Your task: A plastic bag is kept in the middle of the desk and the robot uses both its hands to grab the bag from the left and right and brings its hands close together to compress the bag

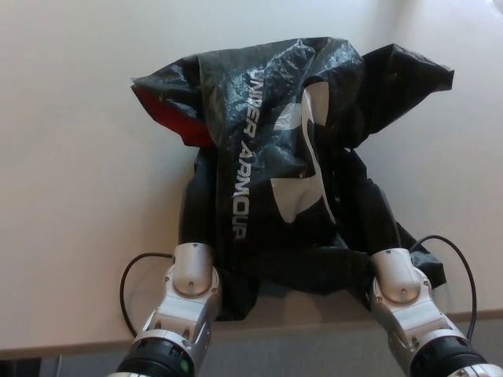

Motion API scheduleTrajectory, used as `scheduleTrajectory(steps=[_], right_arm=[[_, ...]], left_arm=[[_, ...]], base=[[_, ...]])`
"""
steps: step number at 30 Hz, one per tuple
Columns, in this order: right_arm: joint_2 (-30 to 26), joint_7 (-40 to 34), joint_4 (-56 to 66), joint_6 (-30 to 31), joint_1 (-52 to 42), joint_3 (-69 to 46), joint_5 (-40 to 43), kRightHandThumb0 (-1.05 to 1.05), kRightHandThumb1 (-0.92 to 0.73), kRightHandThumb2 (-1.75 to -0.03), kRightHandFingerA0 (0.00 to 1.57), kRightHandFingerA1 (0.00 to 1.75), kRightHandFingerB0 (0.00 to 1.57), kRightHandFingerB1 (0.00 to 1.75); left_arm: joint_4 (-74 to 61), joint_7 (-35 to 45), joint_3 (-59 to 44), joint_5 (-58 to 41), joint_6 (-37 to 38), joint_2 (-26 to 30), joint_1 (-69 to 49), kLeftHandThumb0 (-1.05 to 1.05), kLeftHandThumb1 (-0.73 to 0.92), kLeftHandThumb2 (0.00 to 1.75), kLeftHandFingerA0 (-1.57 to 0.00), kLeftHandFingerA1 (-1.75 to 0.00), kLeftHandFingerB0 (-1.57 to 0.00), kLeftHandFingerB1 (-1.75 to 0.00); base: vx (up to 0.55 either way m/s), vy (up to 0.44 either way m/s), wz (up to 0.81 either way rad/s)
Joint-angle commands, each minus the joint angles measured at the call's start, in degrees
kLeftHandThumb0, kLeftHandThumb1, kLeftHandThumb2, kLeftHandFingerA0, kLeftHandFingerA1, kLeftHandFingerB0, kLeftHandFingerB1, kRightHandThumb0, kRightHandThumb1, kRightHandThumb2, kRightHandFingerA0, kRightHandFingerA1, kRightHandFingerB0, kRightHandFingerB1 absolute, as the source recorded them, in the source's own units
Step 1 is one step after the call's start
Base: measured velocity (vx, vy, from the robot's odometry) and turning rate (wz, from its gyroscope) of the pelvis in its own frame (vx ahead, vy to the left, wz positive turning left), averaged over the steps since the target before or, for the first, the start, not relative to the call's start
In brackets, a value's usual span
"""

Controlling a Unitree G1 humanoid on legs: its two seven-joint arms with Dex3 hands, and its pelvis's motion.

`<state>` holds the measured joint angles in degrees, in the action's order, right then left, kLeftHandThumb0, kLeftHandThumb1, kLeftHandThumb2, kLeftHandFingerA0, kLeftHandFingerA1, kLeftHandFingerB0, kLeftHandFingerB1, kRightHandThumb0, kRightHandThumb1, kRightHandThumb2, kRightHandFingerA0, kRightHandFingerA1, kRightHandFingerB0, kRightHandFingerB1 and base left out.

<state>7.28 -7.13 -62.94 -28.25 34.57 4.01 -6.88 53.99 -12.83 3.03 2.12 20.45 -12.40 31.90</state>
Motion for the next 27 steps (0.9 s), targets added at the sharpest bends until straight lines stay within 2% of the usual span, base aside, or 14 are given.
scheduleTrajectory(steps=[1, 7, 9, 11, 14, 15, 17, 18, 19, 21, 22, 23, 25, 27], right_arm=[[0.6, 0.9, -0.5, -0.9, 0.9, -0.1, 0.0, -0.84, -0.78, -0.93, 0.08, 0.32, 0.06, 0.26], [-2.4, 3.6, 2.7, 0.3, -0.2, -2.4, 2.3, -0.82, -0.73, -1.14, 0.00, 0.28, 0.10, 0.24], [-7.0, 4.1, 5.4, 0.8, -0.4, -5.6, 4.2, -0.83, -0.92, -0.68, 0.06, 0.28, 0.08, 0.23], [-10.4, 5.9, 8.1, 0.0, -1.0, -7.8, 5.1, -0.84, -0.74, -1.12, 0.03, 0.31, 0.09, 0.24], [-14.3, 5.9, 13.9, 0.0, -3.6, -10.5, 5.9, -0.78, -0.90, -0.68, 0.07, 0.31, 0.12, 0.24], [-16.3, 6.0, 16.4, 0.0, -4.7, -11.5, 5.8, -0.79, -0.70, -1.07, 0.05, 0.41, 0.08, 0.32], [-18.5, 7.0, 20.6, 0.9, -6.8, -12.9, 6.6, -0.86, -0.83, -0.72, 0.09, 0.36, 0.14, 0.25], [-21.0, 7.0, 25.9, 1.1, -9.6, -15.1, 7.6, -0.37, -0.47, -1.08, 0.02, 0.51, 0.00, 0.49], [-21.8, 7.3, 29.5, 1.5, -11.9, -16.0, 8.0, -0.84, -0.72, -1.11, 0.15, 0.51, 0.03, 0.40], [-22.0, 6.8, 35.6, 1.7, -15.0, -17.5, 8.7, -0.37, -0.48, -1.09, 0.02, 0.51, 0.00, 0.49], [-21.9, 6.7, 38.9, 1.3, -16.8, -18.2, 9.3, -0.82, -0.88, -0.69, 0.16, 0.39, 0.12, 0.27], [-21.4, 6.1, 43.5, 0.1, -19.4, -19.0, 9.6, -0.36, -0.51, -1.11, 0.02, 0.51, 0.00, 0.49], [-19.9, 5.1, 56.5, 0.7, -26.0, -19.8, 9.2, -0.37, -0.47, -1.09, 0.02, 0.51, 0.00, 0.49], [-19.6, 6.6, 63.0, -0.6, -30.7, -19.6, 9.9, -0.93, -0.76, -1.12, 0.02, 0.45, 0.12, 0.34]], left_arm=[[-0.5, 0.9, 0.1, 1.0, 1.6, 0.8, -0.2, -0.63, 0.92, 1.23, 0.00, -0.28, -0.09, -0.36], [-6.2, 2.8, -3.0, -1.9, -3.5, 2.7, -1.2, -0.66, 0.92, 0.86, -0.05, -0.34, -0.08, -0.22], [-9.8, 4.2, -5.9, -3.0, -4.6, 7.9, -1.2, -0.70, 0.83, 1.16, -0.06, -0.40, -0.06, -0.28], [-13.1, 5.4, -8.4, -4.2, -5.6, 11.1, -1.7, -0.72, 0.82, 1.15, -0.07, -0.42, -0.07, -0.29], [-20.6, 7.3, -10.6, -4.9, -8.2, 15.4, -4.0, -0.74, 0.91, 0.81, -0.07, -0.37, -0.11, -0.23], [-24.3, 8.6, -11.9, -6.4, -9.5, 17.1, -5.2, -0.72, 0.92, 0.79, -0.07, -0.36, -0.11, -0.23], [-27.3, 9.7, -12.9, -6.4, -9.4, 19.8, -6.4, -0.68, 0.80, 1.17, -0.03, -0.48, -0.05, -0.36], [-33.4, 10.4, -15.3, -7.5, -10.8, 22.9, -8.7, -0.73, 0.82, 1.17, -0.05, -0.47, -0.04, -0.35], [-37.4, 10.3, -16.5, -8.8, -11.8, 23.1, -10.8, -0.71, 0.79, 1.17, -0.07, -0.48, -0.01, -0.38], [-44.6, 9.8, -18.0, -11.0, -13.5, 22.7, -13.5, -0.71, 0.79, 1.18, -0.06, -0.48, -0.02, -0.37], [-49.1, 9.4, -18.5, -12.4, -13.8, 21.8, -15.4, -0.82, 0.84, 1.19, -0.14, -0.51, 0.00, -0.37], [-55.3, 9.4, -18.7, -13.8, -13.6, 20.9, -18.0, -0.76, 0.83, 1.19, -0.14, -0.51, 0.00, -0.38], [-67.6, 10.1, -17.3, -16.0, -12.5, 19.3, -24.0, -0.34, 0.56, 1.15, 0.00, -0.51, 0.00, -0.50], [-74.8, 10.1, -15.9, -14.9, -12.0, 18.8, -29.2, -0.77, 0.92, 0.79, -0.15, -0.38, -0.09, -0.27]], base=[[0.00, 0.000, 0.00], [0.00, 0.000, 0.00], [0.00, 0.000, 0.00], [0.00, 0.000, 0.00], [0.00, 0.000, 0.00], [0.00, 0.000, 0.00], [0.00, 0.000, 0.00], [0.00, 0.000, 0.00], [0.00, 0.000, 0.00], [0.00, 0.000, 0.00], [0.00, 0.000, 0.00], [0.00, 0.000, 0.00], [0.00, 0.000, 0.00], [0.00, 0.000, 0.00]])
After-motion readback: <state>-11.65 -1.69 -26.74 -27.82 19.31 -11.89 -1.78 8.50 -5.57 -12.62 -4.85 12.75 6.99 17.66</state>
